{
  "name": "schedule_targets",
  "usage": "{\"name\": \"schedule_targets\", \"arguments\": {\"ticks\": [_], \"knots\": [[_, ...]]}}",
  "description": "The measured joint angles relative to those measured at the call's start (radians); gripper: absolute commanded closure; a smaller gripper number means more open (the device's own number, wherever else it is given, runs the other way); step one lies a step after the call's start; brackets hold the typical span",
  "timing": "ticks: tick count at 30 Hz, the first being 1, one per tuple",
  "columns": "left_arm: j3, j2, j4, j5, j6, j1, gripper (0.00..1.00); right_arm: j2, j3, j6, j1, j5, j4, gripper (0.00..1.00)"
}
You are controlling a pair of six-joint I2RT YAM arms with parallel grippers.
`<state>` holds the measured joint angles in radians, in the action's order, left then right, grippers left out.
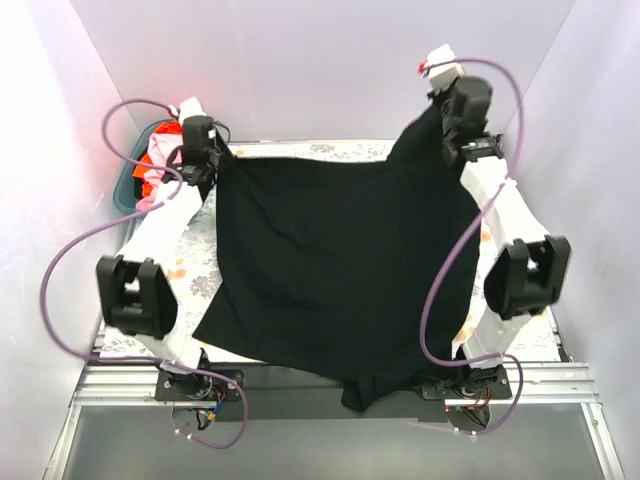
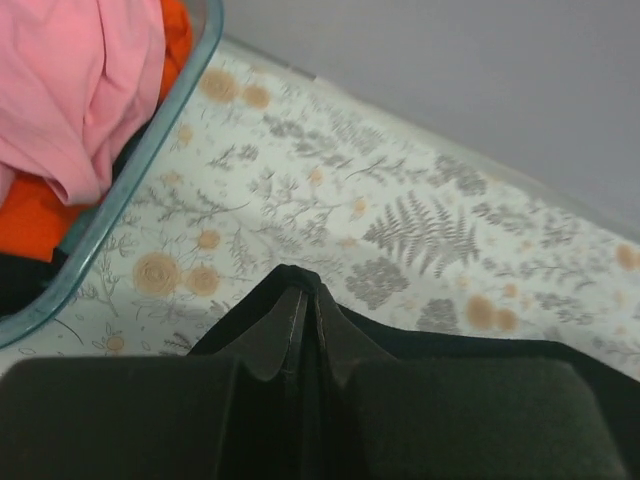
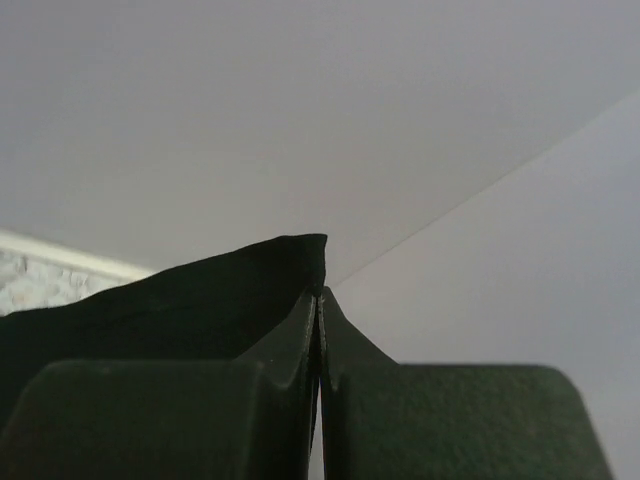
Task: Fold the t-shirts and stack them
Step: Flatten the tshirt out, then fold the tshirt
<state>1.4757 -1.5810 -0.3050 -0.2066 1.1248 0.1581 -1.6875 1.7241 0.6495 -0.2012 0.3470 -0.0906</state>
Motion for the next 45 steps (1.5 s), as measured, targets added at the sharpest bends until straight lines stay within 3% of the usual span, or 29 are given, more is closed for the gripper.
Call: {"name": "schedule_targets", "arguments": {"ticks": [8,17,25,45], "knots": [[-0.019,-0.288,0.071,0.015,0.020,-0.042,1.00,-0.219,-0.114,-0.027,0.051,-0.035,-0.049,0.99],[0.097,-0.538,0.096,0.064,0.021,-0.060,1.00,-0.273,-0.137,-0.066,0.100,-0.056,-0.146,0.99],[0.145,-0.543,0.109,0.077,0.021,-0.081,1.00,-0.242,-0.286,-0.103,0.108,-0.069,-0.171,0.99],[0.159,-0.506,0.090,0.110,0.007,-0.111,1.00,0.110,-0.549,-0.200,0.079,0.027,-0.127,0.99]]}}
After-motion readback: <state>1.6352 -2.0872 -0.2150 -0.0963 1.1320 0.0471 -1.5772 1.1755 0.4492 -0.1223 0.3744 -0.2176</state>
